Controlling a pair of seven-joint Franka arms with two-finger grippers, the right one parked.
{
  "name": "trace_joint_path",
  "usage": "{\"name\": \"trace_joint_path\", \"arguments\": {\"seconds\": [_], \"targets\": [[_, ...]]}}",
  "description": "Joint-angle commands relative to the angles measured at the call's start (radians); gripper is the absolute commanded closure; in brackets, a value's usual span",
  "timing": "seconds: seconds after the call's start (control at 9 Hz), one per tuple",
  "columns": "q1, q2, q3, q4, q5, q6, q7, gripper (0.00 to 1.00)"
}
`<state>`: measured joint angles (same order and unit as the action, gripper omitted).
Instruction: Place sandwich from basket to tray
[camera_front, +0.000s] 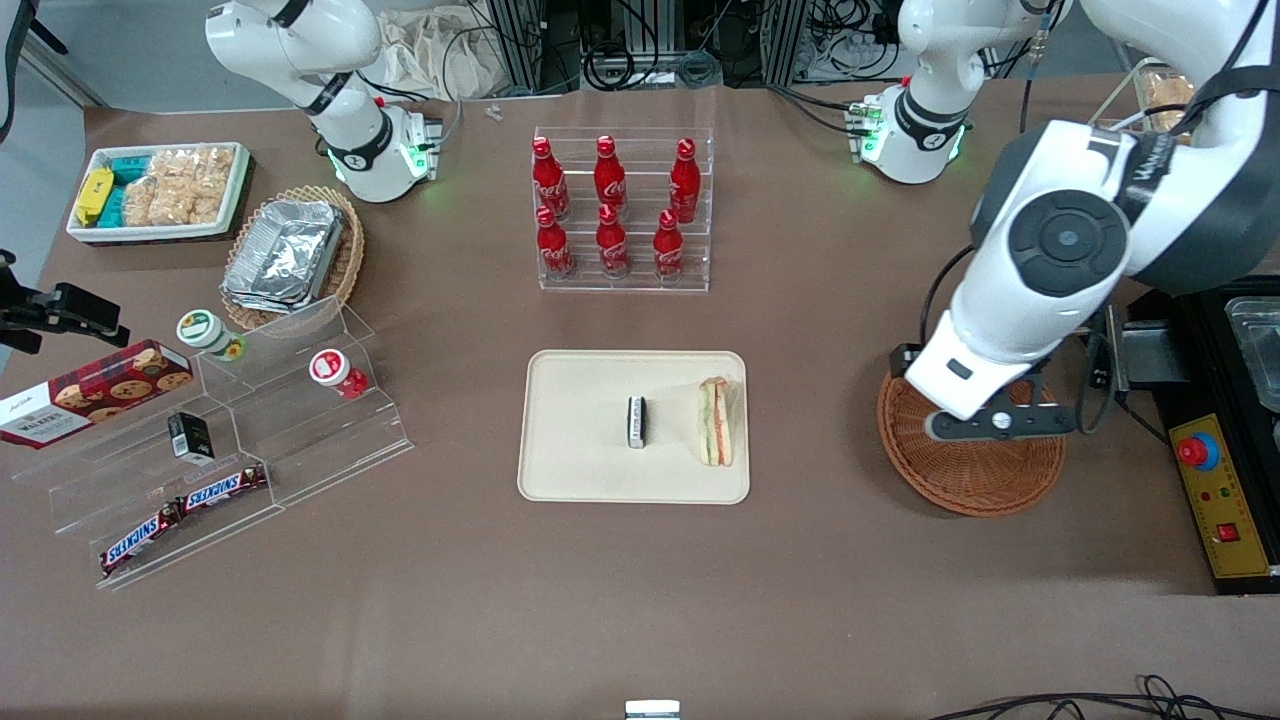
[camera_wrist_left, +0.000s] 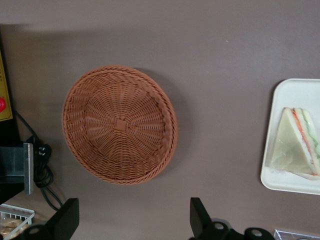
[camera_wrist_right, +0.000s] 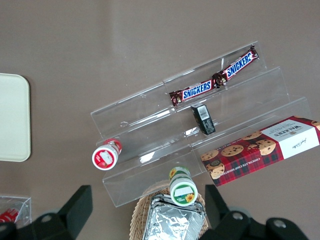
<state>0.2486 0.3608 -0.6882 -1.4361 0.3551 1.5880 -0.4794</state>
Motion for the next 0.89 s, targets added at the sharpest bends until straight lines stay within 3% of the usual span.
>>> {"name": "trace_joint_path", "arguments": {"seconds": [0.0,0.11,0.22,0.44,0.56,0.78], "targets": [[0.128,-0.075,-0.008,-0.03,-0.097,-0.016,0.148,0.0],[0.139,-0.101,0.007,-0.027,-0.125,-0.051,0.263,0.0],[0.088,-0.126,0.113,-0.026,-0.134,-0.062,0.316,0.0],[-0.168,-0.193,0.505,-0.024,-0.276,-0.057,0.41,0.0],[-0.242,-0.2,0.62,-0.024,-0.304,-0.054,0.429,0.0],[-0.258,-0.203,0.645,-0.026,-0.323,-0.048,0.439,0.0]]}}
